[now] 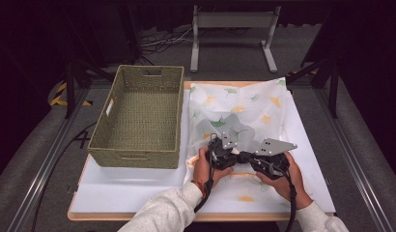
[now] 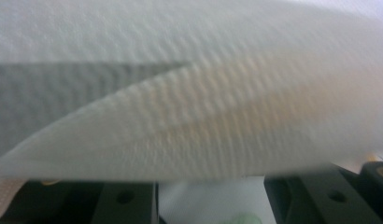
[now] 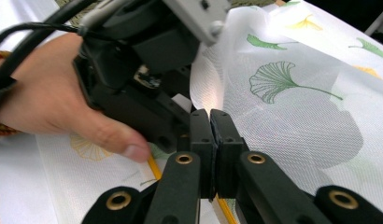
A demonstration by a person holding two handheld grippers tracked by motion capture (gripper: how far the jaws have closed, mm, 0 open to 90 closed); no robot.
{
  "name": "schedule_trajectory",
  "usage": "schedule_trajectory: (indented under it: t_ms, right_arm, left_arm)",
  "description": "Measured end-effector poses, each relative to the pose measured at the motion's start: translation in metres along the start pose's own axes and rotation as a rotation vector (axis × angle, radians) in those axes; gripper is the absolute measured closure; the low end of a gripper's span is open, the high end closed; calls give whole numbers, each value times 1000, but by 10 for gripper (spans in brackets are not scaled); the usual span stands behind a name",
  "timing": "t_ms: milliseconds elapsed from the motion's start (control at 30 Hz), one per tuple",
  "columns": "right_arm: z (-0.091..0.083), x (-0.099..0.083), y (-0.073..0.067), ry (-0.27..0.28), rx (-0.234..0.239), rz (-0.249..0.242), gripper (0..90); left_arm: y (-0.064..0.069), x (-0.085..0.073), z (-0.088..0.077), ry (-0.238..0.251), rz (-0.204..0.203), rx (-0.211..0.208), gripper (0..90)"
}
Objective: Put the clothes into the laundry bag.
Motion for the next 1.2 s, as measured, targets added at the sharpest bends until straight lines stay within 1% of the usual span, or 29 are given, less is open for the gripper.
schedule_trajectory:
  t_ms: [33, 67, 133, 300, 467, 533, 567, 600, 667, 700, 767, 800, 867, 933, 1133, 1200]
  right_arm:
    - [0, 0, 0, 1, -1, -3, 892]
    - [-1, 0, -1, 1, -1, -8, 892]
    - [-1, 0, -2, 1, -3, -14, 892]
    - [-2, 1, -1, 8, 1, -13, 892]
    - [-4, 1, -2, 8, -5, -16, 892]
    - [-4, 1, -2, 10, -1, -15, 892]
    - [-4, 1, -2, 10, -2, -17, 892]
    - [-4, 1, -2, 11, -3, -18, 891]
    - [-4, 1, -2, 9, -2, -19, 892]
    - [-4, 1, -3, 10, -2, -18, 892]
    - [-4, 1, -3, 10, -6, -22, 891]
    - [-5, 1, -4, 10, -7, -23, 891]
    - [-6, 2, -4, 13, -7, -24, 891]
    - [-7, 2, -4, 15, -7, -25, 891]
    - [-7, 2, -6, 11, -4, -34, 891]
    - [-7, 2, -6, 10, -2, -35, 891]
  left_arm:
    - [0, -1, -1, -5, 18, 8, 642]
    - [0, -2, -1, -6, 21, 8, 641]
    - [1, -4, -3, -4, 19, -12, 628]
    - [2, -4, -9, -8, 39, -17, 607]
    - [7, -7, -15, -21, 79, -41, 597]
    - [10, -7, -20, -25, 96, -42, 588]
    - [11, -7, -22, -18, 108, -45, 588]
    - [12, -7, -24, -15, 127, -61, 586]
    - [13, -7, -28, -12, 152, -72, 562]
    - [14, -7, -30, -14, 153, -80, 555]
    - [14, -8, -33, -14, 170, -85, 547]
    - [14, -8, -35, -18, 179, -94, 547]
    - [14, -10, -39, -17, 187, -93, 546]
    - [13, -12, -42, -19, 199, -103, 539]
    - [10, -16, -59, 5, 214, -111, 532]
    - [10, -17, -66, 7, 232, -108, 530]
Point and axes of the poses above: each handheld gripper's, and its own axes: z roughly forward along the jaws, x roughly out of its top, y roughly to its right, the point moved 3 cm from there along z, roughly forward along the jaws, and after that the axes turned 11 degrees about z, right-handed, at the moved point
